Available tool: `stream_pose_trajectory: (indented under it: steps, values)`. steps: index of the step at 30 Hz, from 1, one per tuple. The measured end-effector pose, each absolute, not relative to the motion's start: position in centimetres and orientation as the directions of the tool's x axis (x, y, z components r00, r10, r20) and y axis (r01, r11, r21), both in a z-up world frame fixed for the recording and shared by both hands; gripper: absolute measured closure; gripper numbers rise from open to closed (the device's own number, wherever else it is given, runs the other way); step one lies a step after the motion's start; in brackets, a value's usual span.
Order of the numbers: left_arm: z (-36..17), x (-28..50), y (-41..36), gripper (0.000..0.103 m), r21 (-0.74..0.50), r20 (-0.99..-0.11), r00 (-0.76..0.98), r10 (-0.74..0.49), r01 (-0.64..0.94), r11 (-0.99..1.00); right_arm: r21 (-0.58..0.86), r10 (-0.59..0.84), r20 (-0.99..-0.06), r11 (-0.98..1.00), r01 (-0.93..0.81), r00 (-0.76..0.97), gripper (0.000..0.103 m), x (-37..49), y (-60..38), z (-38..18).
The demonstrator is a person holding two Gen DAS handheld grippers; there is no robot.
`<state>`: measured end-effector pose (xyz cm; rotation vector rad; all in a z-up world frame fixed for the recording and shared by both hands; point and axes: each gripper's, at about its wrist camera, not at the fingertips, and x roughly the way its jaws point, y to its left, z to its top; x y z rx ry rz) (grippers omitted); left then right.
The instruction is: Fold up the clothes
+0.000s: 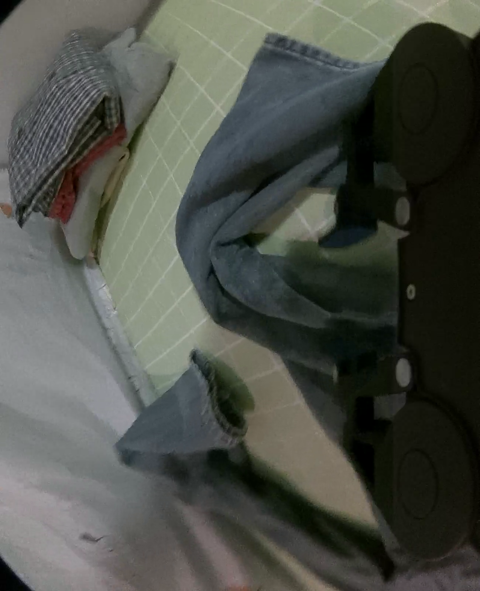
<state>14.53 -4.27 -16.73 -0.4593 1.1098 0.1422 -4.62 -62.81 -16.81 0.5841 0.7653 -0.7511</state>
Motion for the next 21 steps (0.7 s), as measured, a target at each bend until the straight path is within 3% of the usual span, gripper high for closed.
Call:
stream_pose_trajectory:
  steps: [1,7,14,17,21]
  values:
    - [-16.5,14.8,-4.0,0.084,-0.298,-0.881,0.459,-0.118,-0.343,0.891,0.196,-0.382,-0.787,0.589,0.784,0.484,0.096,-4.5,-63.0,-16.9]
    - [-12.0,16.2,-3.9,0.087,-0.221,-0.823,0.567,-0.018,-0.291,0.931,0.220,-0.472,-0.674,0.606,0.765,0.568,0.097,-5.7,-62.4,-12.4]
    - [-2.9,18.6,-3.3,0.090,-0.253,-0.658,0.753,-0.010,-0.208,0.945,0.298,-0.528,-0.465,0.663,0.687,0.711,0.098,-7.9,-59.8,-2.5]
    - [-2.7,17.8,-1.8,0.090,-0.247,-0.669,0.744,0.003,-0.226,0.942,0.330,-0.513,-0.465,0.656,0.679,0.722,0.098,-10.1,-59.0,-1.0]
    - [-3.6,16.5,0.6,0.089,-0.214,-0.702,0.711,0.046,-0.272,0.938,0.354,-0.396,-0.622,0.628,0.693,0.676,0.097,-12.7,-57.5,-5.2]
